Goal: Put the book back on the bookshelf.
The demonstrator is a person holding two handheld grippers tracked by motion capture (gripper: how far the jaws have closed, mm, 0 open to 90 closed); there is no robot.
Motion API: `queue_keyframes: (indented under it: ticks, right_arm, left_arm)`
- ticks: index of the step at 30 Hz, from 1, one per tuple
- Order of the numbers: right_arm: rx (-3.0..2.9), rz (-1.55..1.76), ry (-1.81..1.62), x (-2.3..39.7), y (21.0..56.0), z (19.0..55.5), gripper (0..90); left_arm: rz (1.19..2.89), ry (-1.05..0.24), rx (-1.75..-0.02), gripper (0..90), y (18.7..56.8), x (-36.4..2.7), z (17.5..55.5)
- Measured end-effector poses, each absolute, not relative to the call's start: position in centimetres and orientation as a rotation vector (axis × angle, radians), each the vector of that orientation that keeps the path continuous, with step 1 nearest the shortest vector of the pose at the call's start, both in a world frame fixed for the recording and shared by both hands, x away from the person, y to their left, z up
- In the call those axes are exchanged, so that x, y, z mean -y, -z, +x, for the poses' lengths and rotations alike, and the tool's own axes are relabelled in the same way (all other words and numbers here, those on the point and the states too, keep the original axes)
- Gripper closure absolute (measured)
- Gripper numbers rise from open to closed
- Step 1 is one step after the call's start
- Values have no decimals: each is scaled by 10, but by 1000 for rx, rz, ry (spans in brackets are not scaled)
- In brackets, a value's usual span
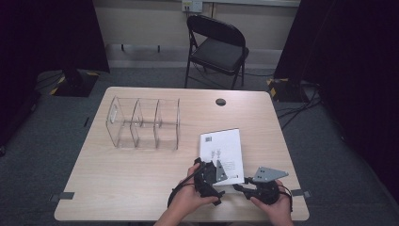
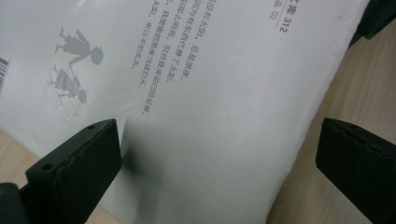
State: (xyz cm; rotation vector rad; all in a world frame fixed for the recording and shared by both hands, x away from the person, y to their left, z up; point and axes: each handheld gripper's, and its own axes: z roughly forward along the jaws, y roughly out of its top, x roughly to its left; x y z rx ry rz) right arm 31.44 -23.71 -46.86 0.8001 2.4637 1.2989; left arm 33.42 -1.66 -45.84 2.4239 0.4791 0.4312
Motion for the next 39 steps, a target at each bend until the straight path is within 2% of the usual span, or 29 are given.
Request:
queue_keyframes:
  ticks: [4, 10, 15, 39]
  right_arm:
    - [-2460, 798, -1309, 236, 467, 315, 672]
    - [-2466, 815, -1315, 236, 465, 316, 672]
    - [-2468, 820, -1318, 236, 464, 317, 672]
    - [-2485, 820, -1333, 228, 459, 318, 682]
  left_arm:
    - [2419, -415, -519, 0, 455, 21, 342]
    - [2439, -529, -490, 0, 458, 30, 342]
    - [2432, -531, -526, 0, 458, 35, 343]
    - [2450, -610, -440, 0, 455, 41, 341]
